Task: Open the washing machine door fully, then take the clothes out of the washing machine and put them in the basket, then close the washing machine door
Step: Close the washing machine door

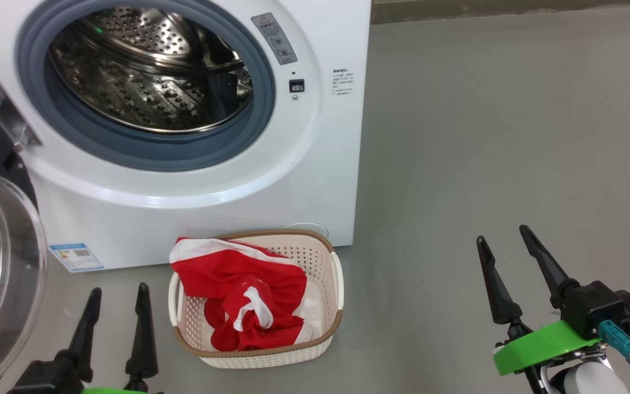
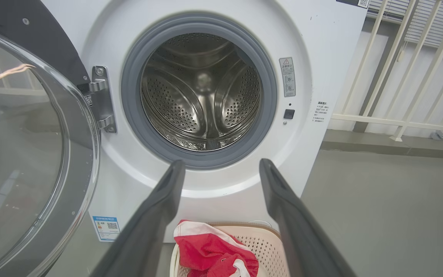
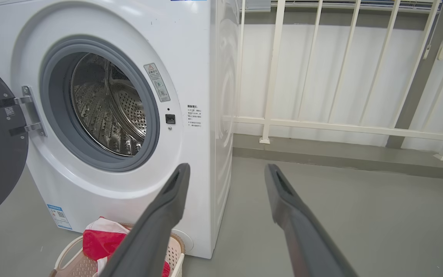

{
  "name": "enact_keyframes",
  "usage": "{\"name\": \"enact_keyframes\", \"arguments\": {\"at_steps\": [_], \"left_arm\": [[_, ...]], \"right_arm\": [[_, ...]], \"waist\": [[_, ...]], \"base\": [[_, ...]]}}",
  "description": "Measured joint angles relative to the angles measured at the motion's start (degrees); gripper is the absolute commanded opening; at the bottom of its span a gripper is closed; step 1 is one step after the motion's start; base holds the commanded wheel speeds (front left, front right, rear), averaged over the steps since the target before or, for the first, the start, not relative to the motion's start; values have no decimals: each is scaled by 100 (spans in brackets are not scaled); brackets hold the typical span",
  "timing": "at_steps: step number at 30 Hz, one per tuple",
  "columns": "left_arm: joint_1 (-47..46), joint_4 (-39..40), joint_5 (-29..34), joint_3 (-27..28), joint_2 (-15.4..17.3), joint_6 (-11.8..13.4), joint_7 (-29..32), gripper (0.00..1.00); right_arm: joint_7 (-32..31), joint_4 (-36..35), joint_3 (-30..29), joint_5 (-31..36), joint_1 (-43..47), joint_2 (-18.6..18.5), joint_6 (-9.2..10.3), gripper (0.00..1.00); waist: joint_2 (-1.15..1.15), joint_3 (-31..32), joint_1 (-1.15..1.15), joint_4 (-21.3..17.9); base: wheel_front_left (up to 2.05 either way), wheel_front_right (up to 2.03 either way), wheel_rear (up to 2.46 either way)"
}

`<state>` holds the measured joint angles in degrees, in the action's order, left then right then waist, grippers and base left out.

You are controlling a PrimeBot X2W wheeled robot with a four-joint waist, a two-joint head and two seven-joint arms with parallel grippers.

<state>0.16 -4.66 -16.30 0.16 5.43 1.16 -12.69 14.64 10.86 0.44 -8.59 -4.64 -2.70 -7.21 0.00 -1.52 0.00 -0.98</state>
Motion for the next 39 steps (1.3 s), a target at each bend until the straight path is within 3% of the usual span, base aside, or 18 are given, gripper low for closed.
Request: {"name": "enact_keyframes", "arguments": {"at_steps": [15,39], "left_arm": [[147,612,32,-37,-49,383,153,100],[464,1066,121,99,27,747,257,100]], "right_arm": [[0,32,180,1,-1,-1,0,100],[0,109,510,111,-15,-2,0,100]], "waist": [[0,25,0,656],[0,188,0,2388]], "base": [[0,0,0],[0,0,0]]}}
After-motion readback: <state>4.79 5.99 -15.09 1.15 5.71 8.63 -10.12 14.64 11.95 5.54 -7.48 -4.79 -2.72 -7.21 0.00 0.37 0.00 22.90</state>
